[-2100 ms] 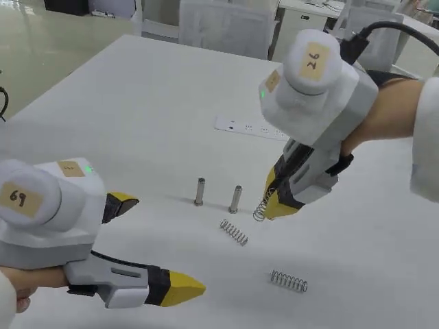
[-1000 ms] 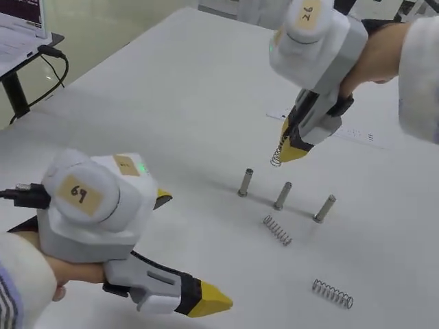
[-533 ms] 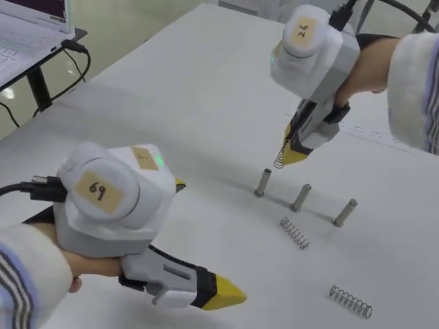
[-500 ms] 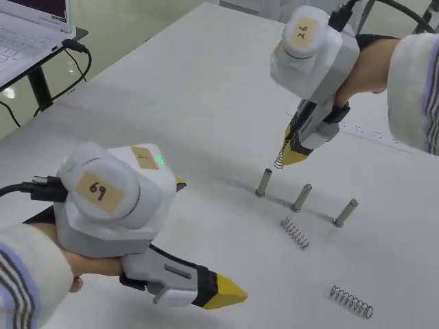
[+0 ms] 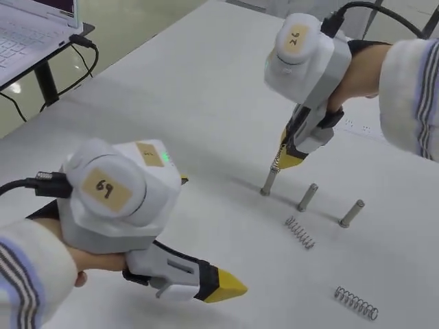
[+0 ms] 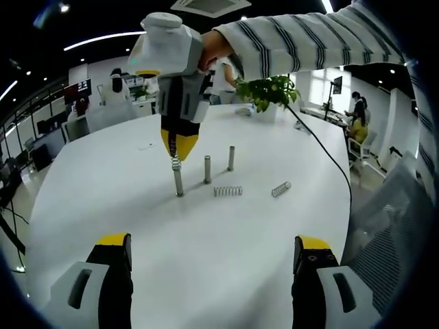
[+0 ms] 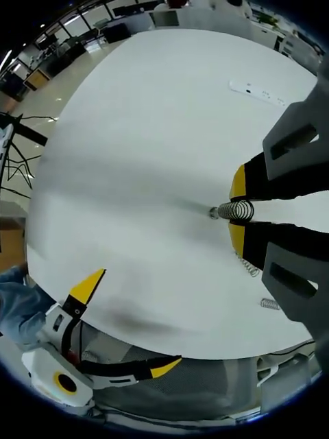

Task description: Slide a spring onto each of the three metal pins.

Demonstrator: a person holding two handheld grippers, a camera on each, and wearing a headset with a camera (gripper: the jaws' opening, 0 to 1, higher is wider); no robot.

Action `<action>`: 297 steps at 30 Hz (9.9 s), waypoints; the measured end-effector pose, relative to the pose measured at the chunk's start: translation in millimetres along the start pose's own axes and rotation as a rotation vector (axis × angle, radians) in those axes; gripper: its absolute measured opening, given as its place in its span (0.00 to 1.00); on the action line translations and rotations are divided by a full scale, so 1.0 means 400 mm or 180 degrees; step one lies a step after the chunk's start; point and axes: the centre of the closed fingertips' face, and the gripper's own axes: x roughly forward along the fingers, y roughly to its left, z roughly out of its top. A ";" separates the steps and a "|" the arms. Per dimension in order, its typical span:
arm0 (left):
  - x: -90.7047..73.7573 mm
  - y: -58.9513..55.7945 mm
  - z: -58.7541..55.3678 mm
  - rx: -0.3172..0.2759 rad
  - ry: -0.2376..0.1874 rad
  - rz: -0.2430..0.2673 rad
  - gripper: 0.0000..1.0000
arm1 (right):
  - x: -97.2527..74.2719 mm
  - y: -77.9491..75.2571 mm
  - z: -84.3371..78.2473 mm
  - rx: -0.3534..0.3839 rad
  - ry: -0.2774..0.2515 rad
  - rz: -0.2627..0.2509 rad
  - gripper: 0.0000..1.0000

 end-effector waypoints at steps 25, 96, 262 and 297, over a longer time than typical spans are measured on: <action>-0.001 0.004 -0.011 0.0014 0.0026 0.0032 0.93 | 0.100 -0.005 -0.017 0.0061 0.0171 0.0051 0.08; -0.024 -0.004 0.013 -0.0025 0.0056 -0.0220 0.96 | -0.080 0.125 -0.048 0.0741 -0.0942 -0.0505 0.80; 0.314 -0.116 -0.004 0.1366 0.0950 -0.1579 0.21 | -0.070 0.461 -0.283 0.3162 -0.2422 -0.1356 0.90; 0.316 -0.110 0.003 0.0971 0.0943 -0.1308 0.02 | -0.076 0.477 -0.303 0.3217 -0.2429 -0.1393 0.87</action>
